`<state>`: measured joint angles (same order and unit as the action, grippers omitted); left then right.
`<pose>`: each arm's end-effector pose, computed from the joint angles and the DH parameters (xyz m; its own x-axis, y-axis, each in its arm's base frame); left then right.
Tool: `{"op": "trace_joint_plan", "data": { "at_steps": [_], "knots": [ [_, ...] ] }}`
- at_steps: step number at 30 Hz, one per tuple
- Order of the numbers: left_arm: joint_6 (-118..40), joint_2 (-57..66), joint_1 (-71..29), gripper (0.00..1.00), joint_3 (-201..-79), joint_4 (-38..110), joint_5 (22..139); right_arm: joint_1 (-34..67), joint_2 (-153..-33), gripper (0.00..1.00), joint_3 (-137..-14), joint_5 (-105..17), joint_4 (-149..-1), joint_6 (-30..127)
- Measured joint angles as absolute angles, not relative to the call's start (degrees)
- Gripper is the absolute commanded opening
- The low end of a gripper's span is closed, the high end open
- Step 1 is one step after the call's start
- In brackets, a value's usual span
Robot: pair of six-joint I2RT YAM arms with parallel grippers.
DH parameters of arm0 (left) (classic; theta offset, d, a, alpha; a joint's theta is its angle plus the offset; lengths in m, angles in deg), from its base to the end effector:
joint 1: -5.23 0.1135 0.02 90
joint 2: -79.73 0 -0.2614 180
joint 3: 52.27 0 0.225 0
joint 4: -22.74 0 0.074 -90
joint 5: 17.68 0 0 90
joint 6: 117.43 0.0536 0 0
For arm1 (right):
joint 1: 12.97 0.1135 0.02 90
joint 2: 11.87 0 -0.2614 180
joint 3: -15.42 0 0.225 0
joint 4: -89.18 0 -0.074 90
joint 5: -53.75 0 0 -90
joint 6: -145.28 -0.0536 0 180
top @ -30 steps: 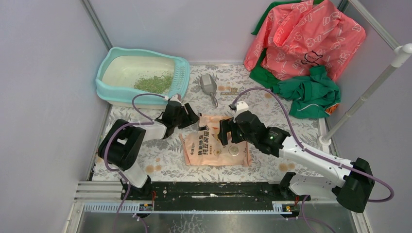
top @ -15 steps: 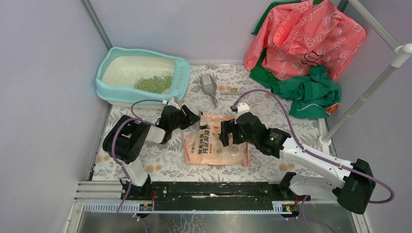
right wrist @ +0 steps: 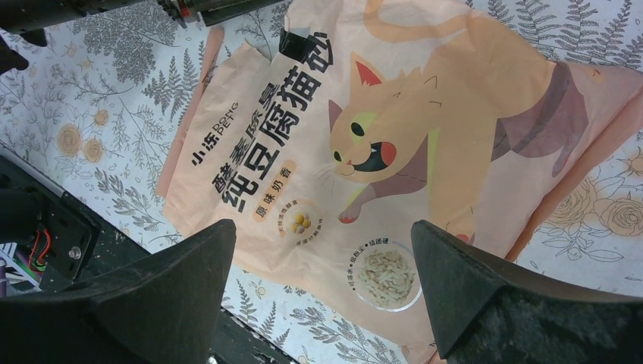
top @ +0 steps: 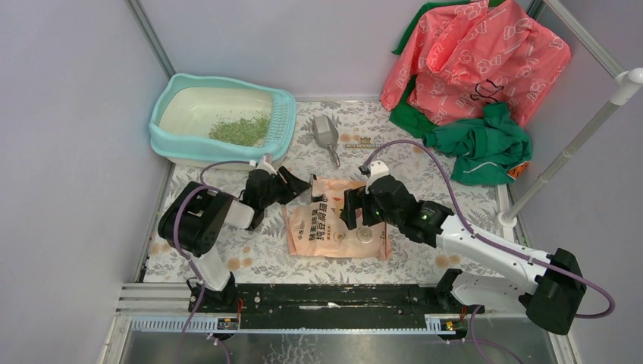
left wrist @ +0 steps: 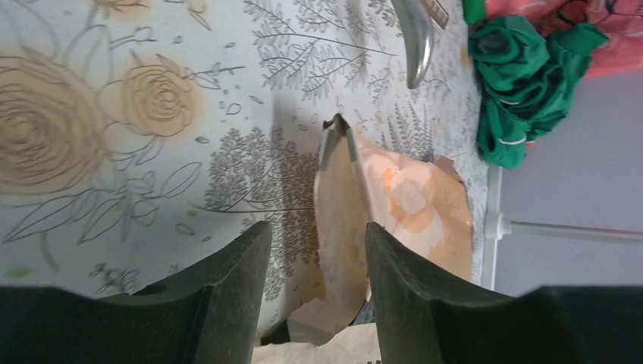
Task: Fill the litter box with clean litter
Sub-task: Adjust the cat litter bag at the center of the board.
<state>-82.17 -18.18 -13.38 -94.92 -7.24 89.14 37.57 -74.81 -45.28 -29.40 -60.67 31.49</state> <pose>0.2770 -0.1096 0.1340 -0.6855 -0.5939 -0.4211 -0.0110 0.5868 -0.8097 0.1532 0.1761 0.2693 -0.5949 -0.0925 -0.7984 -0.5055 0.8154 0.2822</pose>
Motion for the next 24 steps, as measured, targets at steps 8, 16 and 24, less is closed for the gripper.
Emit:
{"op": "trace_joint_plan", "data": {
  "at_steps": [8, 16, 24],
  "knots": [
    [-86.01, -27.40, -13.05, 0.58, -95.22, -20.94, 94.80, 37.38, -74.88, 0.94, -45.17, -29.88, -60.91, 31.91],
    [-89.10, -33.04, -12.77, 0.58, -95.99, -30.21, 96.83, 36.68, -75.25, 0.94, -45.13, -29.92, -61.07, 32.56],
    [-89.88, -33.21, -12.33, 0.58, -95.94, -32.57, 98.05, 36.20, -75.93, 0.93, -43.62, -30.69, -61.87, 32.95]
  ]
}}
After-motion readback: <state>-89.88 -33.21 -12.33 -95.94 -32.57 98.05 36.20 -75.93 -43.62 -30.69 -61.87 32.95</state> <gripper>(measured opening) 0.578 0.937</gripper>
